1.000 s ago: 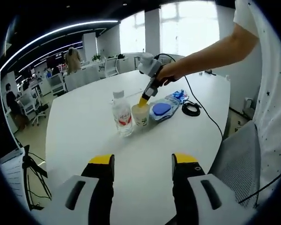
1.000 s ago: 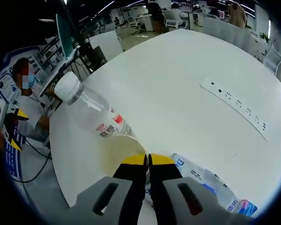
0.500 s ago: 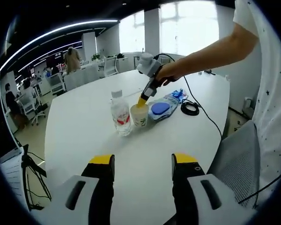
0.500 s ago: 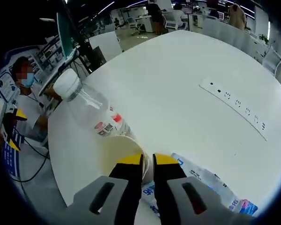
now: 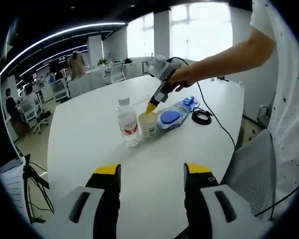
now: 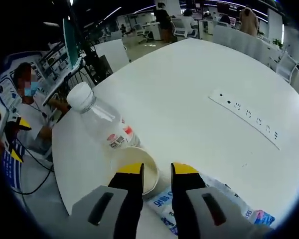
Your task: Arrange the tabletop items into an orderly group along one side of the table until the central work area is clear of visible clutter.
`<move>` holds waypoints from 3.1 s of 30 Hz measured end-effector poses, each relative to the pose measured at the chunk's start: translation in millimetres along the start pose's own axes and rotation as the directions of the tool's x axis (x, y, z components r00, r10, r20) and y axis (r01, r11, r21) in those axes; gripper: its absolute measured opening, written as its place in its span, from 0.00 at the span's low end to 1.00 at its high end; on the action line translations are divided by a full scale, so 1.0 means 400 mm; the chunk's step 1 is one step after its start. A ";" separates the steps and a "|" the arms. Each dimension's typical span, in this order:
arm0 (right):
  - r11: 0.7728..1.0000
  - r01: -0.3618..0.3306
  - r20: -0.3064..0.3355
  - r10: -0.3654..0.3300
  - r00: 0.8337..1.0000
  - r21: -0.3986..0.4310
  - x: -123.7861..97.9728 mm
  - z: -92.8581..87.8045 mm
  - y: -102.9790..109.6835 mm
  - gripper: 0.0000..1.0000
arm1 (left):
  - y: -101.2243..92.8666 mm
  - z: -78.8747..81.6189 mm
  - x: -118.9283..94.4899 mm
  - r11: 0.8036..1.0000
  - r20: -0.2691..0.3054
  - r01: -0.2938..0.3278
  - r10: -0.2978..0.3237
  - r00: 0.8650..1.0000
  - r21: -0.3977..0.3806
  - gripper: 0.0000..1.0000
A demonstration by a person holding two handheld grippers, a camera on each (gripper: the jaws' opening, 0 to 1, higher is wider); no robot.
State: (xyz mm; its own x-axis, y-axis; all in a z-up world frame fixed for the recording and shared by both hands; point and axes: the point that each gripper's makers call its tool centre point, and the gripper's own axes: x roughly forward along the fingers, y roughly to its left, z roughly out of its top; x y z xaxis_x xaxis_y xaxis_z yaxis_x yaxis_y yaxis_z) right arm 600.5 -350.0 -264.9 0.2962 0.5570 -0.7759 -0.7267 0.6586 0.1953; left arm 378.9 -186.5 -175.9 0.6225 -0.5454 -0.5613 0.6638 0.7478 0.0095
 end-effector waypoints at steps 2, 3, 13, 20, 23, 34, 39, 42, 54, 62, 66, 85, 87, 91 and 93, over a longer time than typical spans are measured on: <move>1.000 0.000 0.006 0.000 1.000 0.005 -0.008 0.003 0.002 0.23 | -0.002 0.002 0.001 1.000 0.002 0.004 -0.004 1.000 0.001 0.51; 1.000 0.001 0.010 -0.001 1.000 0.006 -0.012 0.002 0.003 0.23 | -0.003 0.004 0.001 1.000 0.003 0.005 -0.005 1.000 0.000 0.51; 1.000 0.011 0.050 -0.012 0.999 0.022 -0.057 0.001 0.001 0.28 | -0.015 0.024 0.009 1.000 0.011 0.022 -0.022 1.000 0.018 0.52; 0.999 0.024 0.091 -0.027 0.995 0.032 -0.098 0.006 -0.005 0.34 | -0.024 0.038 0.012 0.999 0.017 0.028 -0.028 0.999 0.024 0.53; 0.999 0.028 0.108 -0.032 0.994 0.041 -0.117 0.001 -0.011 0.37 | -0.028 0.046 0.013 0.999 0.023 0.031 -0.032 0.999 0.027 0.54; 0.996 0.052 0.166 -0.064 0.984 0.075 -0.231 -0.067 0.021 0.43 | -0.046 0.096 0.021 0.998 0.060 0.055 -0.056 0.997 0.032 0.59; 0.993 0.070 0.193 -0.086 0.977 0.091 -0.289 -0.090 0.023 0.46 | -0.056 0.117 0.027 0.997 0.071 0.066 -0.070 0.995 0.047 0.60; 0.991 0.081 0.211 -0.102 0.972 0.108 -0.324 -0.102 0.020 0.47 | -0.062 0.123 0.032 0.995 0.067 0.077 -0.081 0.994 0.061 0.60; 0.979 0.124 0.266 -0.164 0.950 0.161 -0.444 -0.177 0.006 0.51 | -0.101 0.147 0.054 0.985 0.049 0.121 -0.128 0.991 0.121 0.63; 0.969 0.155 0.275 -0.204 0.940 0.192 -0.508 -0.252 -0.009 0.53 | -0.128 0.155 0.073 0.979 0.039 0.147 -0.154 0.987 0.144 0.63; 0.963 0.160 0.283 -0.220 0.934 0.218 -0.532 -0.289 -0.011 0.54 | -0.140 0.156 0.081 0.976 0.034 0.159 -0.166 0.986 0.147 0.63; 0.945 0.154 0.323 -0.248 0.913 0.290 -0.596 -0.440 0.008 0.63 | -0.183 0.125 0.130 0.972 -0.009 0.197 -0.197 0.980 0.130 0.68; 0.944 0.153 0.319 -0.247 0.915 0.293 -0.597 -0.456 0.013 0.64 | -0.186 0.122 0.134 0.972 -0.012 0.199 -0.199 0.980 0.125 0.69; 0.943 0.142 0.322 -0.241 0.915 0.302 -0.599 -0.478 0.019 0.66 | -0.189 0.113 0.145 0.974 -0.018 0.203 -0.202 0.979 0.104 0.69; 0.942 0.137 0.325 -0.239 0.915 0.307 -0.601 -0.488 0.021 0.66 | -0.190 0.111 0.148 0.974 -0.018 0.203 -0.203 0.979 0.095 0.69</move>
State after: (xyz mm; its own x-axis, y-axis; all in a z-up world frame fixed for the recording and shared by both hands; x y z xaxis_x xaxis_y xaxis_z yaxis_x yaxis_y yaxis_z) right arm 402.4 -577.2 -193.8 0.6466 0.5166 -0.5613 -0.4533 0.8520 0.2619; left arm 383.5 -292.5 -173.1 0.4677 -0.6789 -0.5660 0.8129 0.5818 -0.0260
